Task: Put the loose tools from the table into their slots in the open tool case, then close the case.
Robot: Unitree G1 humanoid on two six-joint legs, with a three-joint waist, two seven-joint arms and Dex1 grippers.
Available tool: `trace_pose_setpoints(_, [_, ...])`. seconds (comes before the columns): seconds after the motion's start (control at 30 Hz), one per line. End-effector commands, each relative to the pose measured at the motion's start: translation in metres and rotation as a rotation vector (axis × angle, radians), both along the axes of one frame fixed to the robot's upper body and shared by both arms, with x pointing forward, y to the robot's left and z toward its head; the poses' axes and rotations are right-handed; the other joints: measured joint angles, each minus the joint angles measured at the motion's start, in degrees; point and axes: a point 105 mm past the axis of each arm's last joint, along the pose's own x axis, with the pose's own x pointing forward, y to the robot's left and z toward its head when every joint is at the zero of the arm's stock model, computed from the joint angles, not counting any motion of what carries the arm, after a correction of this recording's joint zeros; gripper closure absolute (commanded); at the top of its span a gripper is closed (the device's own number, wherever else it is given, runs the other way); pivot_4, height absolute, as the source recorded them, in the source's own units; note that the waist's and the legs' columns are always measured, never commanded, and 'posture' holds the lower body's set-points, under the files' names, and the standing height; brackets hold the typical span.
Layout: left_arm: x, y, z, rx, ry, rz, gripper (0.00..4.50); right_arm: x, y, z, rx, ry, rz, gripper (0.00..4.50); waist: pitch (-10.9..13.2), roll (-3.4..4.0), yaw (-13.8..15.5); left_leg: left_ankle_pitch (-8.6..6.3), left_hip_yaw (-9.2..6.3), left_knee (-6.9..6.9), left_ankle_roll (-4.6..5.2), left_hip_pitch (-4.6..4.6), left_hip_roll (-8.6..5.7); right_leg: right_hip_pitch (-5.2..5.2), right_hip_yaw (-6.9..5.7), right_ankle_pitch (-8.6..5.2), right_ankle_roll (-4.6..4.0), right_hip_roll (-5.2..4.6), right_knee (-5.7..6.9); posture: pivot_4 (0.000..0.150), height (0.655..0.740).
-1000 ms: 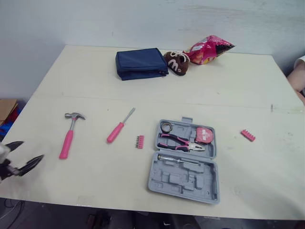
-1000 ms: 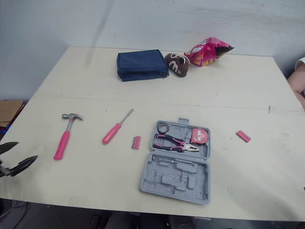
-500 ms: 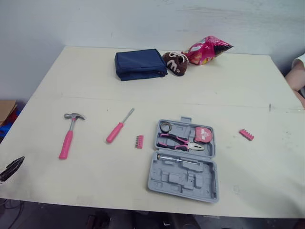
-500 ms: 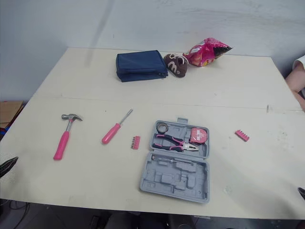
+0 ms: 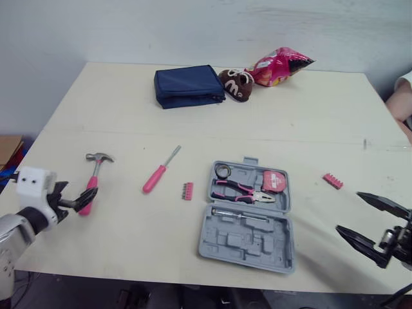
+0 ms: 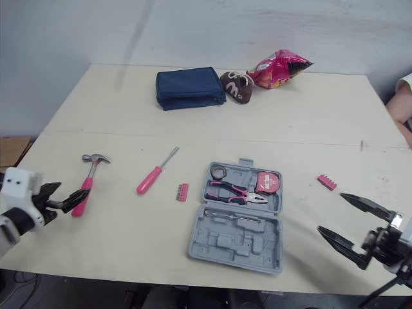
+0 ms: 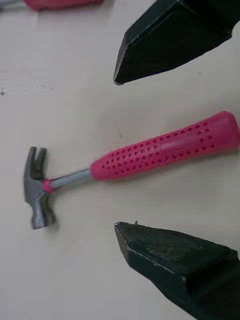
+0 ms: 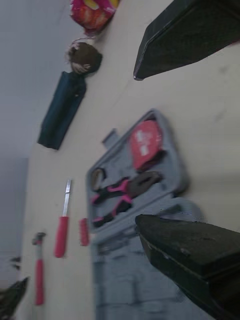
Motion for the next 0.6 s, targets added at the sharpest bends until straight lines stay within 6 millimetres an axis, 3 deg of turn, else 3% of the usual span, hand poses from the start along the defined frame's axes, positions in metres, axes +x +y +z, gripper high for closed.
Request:
trace_pose_setpoints(0.03, [0.012, -0.001, 0.004, 0.014, 0.056, 0.113, 0.04, 0.002, 0.033, 0.013, -0.017, -0.072, 0.107, 0.00, 0.04, -0.12, 0.08, 0.05, -0.02, 0.01, -0.02, 0.00, 0.00, -0.02, 0.00, 0.02, 0.01, 0.03, 0.01, 0.150, 0.7400])
trace_pose_setpoints(0.27, [0.032, -0.015, -0.018, -0.015, 0.179, 0.146, 0.04, 0.005, 0.054, 0.014, -0.093, -0.106, 0.223, 0.00, 0.04, -0.17, 0.18, 0.20, -0.02, 0.01, -0.25, -0.04, -0.07, -0.03, 0.00, 0.08, 0.05, 0.02, -0.05, 0.150, 0.7400])
trace_pose_setpoints(0.4, [0.040, -0.013, -0.024, 0.006, 0.205, 0.164, 0.04, 0.006, 0.058, 0.017, -0.070, -0.103, 0.234, 0.00, 0.05, -0.16, 0.24, 0.23, 0.00, 0.00, -0.29, -0.02, -0.06, -0.05, 0.00, 0.07, 0.04, 0.04, -0.01, 0.150, 0.7400])
trace_pose_setpoints(0.6, [0.038, -0.018, -0.049, 0.000, 0.334, 0.125, 0.04, 0.006, 0.063, 0.020, -0.054, -0.077, 0.239, 0.00, 0.02, -0.12, 0.22, 0.36, -0.03, 0.00, -0.08, 0.10, -0.07, 0.02, 0.01, 0.20, -0.07, 0.04, 0.11, 0.150, 0.7400])
